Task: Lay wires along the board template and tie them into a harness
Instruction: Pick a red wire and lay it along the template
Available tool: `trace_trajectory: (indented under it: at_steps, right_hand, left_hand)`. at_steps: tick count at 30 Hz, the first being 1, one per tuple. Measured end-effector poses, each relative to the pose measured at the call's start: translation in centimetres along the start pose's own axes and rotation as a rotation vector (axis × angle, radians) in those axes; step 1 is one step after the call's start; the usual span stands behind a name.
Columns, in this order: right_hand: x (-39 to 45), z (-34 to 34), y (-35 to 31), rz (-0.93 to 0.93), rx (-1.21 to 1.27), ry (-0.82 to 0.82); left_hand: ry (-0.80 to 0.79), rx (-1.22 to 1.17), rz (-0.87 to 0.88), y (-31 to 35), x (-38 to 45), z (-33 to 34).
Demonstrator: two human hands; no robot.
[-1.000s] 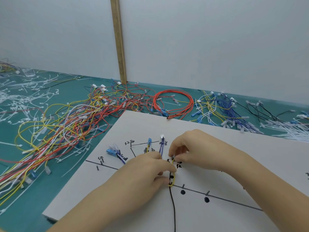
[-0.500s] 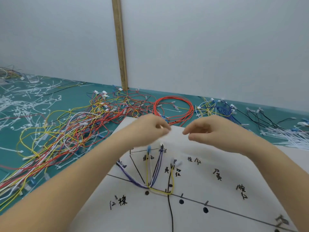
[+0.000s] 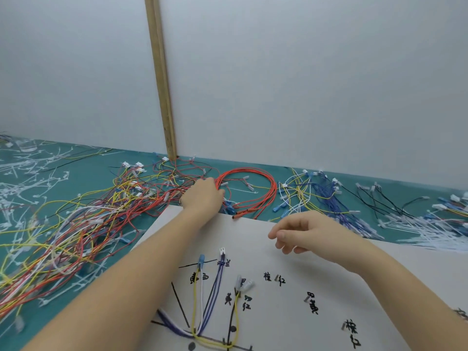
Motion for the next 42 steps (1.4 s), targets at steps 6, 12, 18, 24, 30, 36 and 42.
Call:
trace_trajectory:
  at_steps: [6, 12, 18, 24, 30, 36, 42]
  right_hand:
    - [0.4, 0.5, 0.4, 0.025, 0.007, -0.018]
    - [0.4, 0.6, 0.8, 0.006, 0.025, -0.019]
    - [1.0, 0.4, 1.2, 0.028, 0.157, 0.088]
    - [1.3, 0.4, 1.5, 0.041, 0.276, 0.178]
    - [1.3, 0.5, 1.8, 0.063, 0.374, 0.198]
    - [1.5, 0.7, 2.3, 0.044, 0.243, 0.143]
    - [2.2, 0.5, 3.1, 0.042, 0.238, 0.129]
  left_hand:
    - [-0.236, 0.055, 0.302, 3.4, -1.0, 1.0]
    - [-0.15, 0.087, 0.35, 4.2, -1.3, 1.7]
    - [-0.039, -0.368, 0.34, 4.1, -2.2, -0.2]
    - [-0.081, -0.731, 0.374, 4.1, -4.0, -1.2]
    - [-0.195, -0.279, 0.319, 3.4, -3.1, 0.3]
    - [-0.046, 0.075, 0.245, 3.2, 0.3, 1.5]
    - [-0.022, 0.27, 0.119, 2.3, 4.7, 1.1]
Point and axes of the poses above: each hand's wrist, its own x-axis towards the middle knuckle, its own z-axis out of the palm, y = z × x, the point moved 1 cm from there along x, towards the middle knuckle, and after that the axes turned 6 degrees about -y, right-handed, at the moved point
